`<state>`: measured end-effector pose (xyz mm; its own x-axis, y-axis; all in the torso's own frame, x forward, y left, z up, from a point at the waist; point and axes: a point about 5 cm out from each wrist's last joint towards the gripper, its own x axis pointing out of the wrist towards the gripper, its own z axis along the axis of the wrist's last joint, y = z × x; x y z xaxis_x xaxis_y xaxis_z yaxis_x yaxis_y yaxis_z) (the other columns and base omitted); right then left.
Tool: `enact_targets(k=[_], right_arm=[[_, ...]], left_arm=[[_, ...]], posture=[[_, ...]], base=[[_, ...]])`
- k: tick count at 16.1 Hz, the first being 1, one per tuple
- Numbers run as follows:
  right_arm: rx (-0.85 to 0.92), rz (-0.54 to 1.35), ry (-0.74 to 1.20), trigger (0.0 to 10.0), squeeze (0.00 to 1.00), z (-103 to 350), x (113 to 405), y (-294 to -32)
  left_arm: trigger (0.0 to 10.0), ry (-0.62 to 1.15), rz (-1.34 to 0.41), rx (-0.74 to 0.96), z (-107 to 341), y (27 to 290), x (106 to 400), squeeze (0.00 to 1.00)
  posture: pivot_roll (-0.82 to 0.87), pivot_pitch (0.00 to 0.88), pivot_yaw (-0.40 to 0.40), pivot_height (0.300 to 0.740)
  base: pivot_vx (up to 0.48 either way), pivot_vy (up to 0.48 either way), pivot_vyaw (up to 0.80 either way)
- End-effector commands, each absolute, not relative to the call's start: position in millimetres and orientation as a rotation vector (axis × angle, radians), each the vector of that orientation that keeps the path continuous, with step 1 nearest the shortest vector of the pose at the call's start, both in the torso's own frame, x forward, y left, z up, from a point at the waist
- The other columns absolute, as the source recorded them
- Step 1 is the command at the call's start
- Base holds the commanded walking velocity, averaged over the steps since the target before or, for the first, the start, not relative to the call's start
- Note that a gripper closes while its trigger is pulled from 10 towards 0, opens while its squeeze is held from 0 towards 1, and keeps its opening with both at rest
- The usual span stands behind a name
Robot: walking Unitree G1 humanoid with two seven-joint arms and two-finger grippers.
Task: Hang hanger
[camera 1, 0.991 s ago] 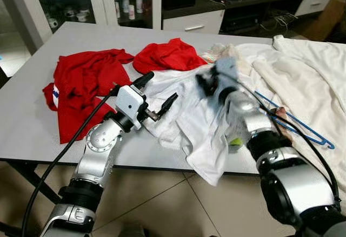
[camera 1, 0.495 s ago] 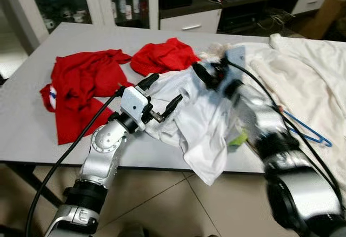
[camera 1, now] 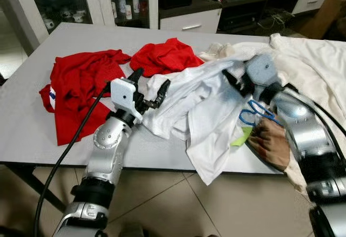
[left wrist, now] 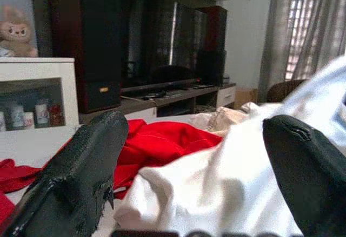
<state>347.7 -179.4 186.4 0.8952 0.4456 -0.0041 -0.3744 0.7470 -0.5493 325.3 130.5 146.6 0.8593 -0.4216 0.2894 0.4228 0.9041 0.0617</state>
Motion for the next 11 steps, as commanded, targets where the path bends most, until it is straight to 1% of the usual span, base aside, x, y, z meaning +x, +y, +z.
enact_targets(k=[1,6,7,8,10,11], right_arm=[[-0.605,0.413,-0.144,10.0,0.00,192,345,-184],[-0.630,0.266,-0.178,10.0,0.00,200,340,-208],[-0.651,0.242,-0.176,10.0,0.22,199,338,-211],[-0.668,0.228,-0.174,10.0,0.31,197,335,-213],[-0.691,0.214,-0.170,10.0,0.30,192,332,-213],[-0.686,0.203,-0.170,10.0,0.33,187,328,-212]], left_arm=[[10.0,-0.297,-0.432,-0.018,148,129,328,0.00],[10.0,-0.283,-0.410,-0.039,145,129,329,0.00],[10.0,-0.279,-0.408,-0.039,144,128,328,0.00],[10.0,-0.277,-0.406,-0.038,143,128,328,0.00],[10.0,-0.271,-0.405,-0.033,141,126,327,0.00],[10.0,-0.269,-0.407,-0.012,139,126,325,0.00]], posture=[[0.14,0.006,-0.024,0.740],[0.13,0.007,-0.022,0.740],[0.13,0.007,-0.022,0.740],[0.13,0.007,-0.022,0.740],[0.13,0.007,-0.022,0.740],[0.14,0.002,-0.029,0.740]], base=[[0.000,0.000,0.00],[0.000,0.000,0.00],[0.000,0.000,0.00],[0.000,0.000,0.00],[0.000,0.000,0.00],[0.000,0.000,0.00]])
